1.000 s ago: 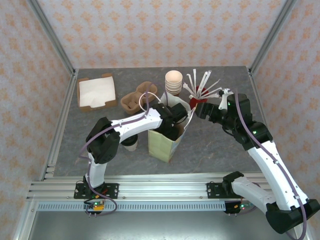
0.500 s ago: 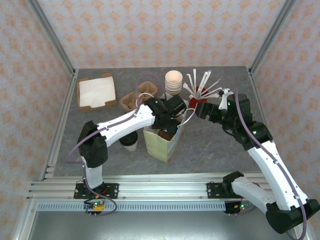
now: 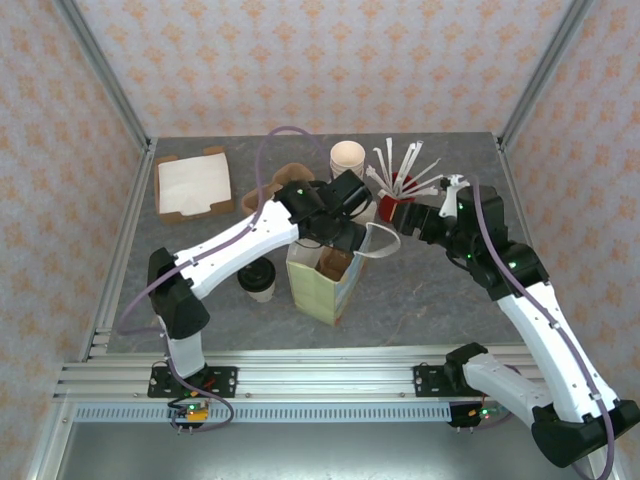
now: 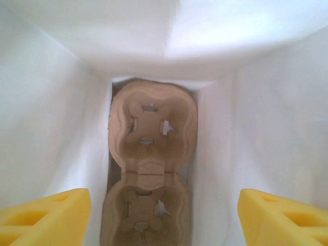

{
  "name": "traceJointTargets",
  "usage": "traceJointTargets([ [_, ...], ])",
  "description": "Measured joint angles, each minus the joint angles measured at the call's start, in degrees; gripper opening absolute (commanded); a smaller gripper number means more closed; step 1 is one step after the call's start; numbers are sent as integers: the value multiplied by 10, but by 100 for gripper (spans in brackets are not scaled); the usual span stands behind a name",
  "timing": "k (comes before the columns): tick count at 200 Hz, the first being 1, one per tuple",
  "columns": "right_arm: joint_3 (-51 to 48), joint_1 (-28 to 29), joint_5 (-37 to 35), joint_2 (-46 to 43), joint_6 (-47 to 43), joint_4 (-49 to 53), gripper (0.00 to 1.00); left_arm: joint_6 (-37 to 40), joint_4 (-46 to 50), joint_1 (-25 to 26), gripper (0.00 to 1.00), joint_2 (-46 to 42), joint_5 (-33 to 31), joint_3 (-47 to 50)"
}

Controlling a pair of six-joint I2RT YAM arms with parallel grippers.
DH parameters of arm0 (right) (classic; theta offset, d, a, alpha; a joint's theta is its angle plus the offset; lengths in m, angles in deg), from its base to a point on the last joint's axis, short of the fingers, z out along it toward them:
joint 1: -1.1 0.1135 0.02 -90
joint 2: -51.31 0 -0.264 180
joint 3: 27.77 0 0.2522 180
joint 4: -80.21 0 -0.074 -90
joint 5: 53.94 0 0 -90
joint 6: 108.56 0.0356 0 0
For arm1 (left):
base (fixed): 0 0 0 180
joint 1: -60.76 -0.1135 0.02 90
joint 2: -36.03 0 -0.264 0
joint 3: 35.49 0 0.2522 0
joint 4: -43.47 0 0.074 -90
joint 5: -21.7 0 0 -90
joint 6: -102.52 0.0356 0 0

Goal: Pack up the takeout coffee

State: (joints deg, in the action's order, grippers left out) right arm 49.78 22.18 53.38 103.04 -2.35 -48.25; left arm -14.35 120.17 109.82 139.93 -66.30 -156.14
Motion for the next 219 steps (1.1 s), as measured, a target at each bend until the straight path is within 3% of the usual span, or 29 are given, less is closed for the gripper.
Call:
traceJointTargets([
  [79,25,0,4,-47,-13,-20,89,41,11,-1,75,-34,-27,-93],
  [129,41,2,35,4,-12,-41,88,74,5,-13,75,-65,-29,-113],
  [219,116,33,99,117,-21,-44,88,94,7,-120,76,-154,-23,-133],
])
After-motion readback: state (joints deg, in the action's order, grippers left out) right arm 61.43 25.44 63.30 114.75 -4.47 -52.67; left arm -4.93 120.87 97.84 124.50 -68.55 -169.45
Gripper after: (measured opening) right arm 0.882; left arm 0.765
